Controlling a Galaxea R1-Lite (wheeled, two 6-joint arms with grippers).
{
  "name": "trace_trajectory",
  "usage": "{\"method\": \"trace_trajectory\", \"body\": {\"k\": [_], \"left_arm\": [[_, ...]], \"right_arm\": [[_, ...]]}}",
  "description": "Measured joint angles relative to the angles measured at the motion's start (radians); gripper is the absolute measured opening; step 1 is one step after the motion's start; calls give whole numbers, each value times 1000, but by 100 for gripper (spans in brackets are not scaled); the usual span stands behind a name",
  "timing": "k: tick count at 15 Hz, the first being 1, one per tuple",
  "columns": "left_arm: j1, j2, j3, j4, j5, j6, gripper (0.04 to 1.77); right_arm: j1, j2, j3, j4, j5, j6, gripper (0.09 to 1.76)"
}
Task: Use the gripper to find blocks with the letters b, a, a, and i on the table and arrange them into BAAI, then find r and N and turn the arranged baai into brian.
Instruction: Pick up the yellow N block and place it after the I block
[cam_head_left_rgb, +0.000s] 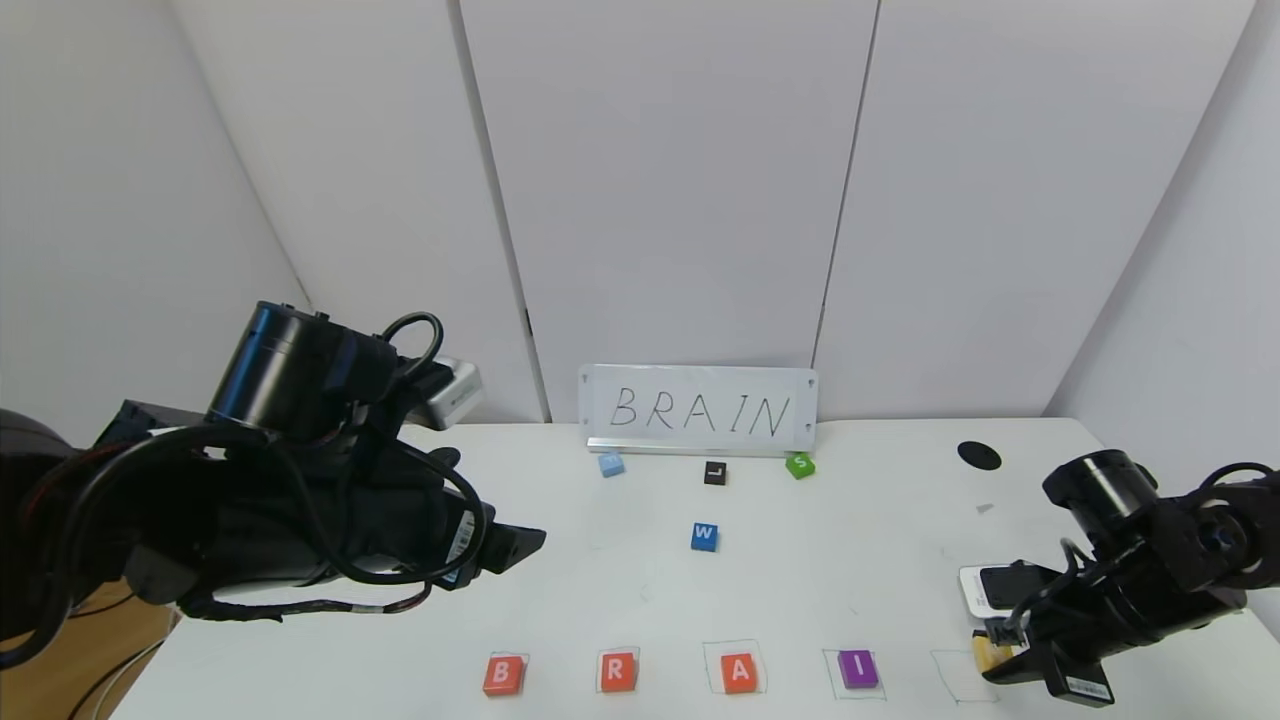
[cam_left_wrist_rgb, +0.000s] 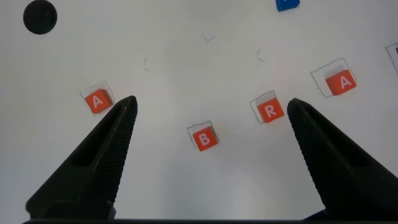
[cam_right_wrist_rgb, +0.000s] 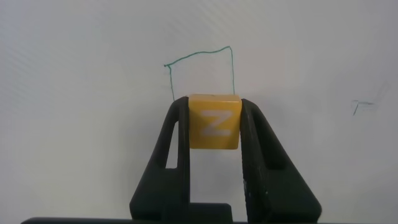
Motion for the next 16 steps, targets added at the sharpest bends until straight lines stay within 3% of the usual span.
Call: {"method": "trace_trajectory", "body": {"k": [16], "left_arm": [[-36, -13, 34, -3, 7, 29, 172]], "right_arm": [[34, 112, -56, -8, 35, -58, 53]]}}
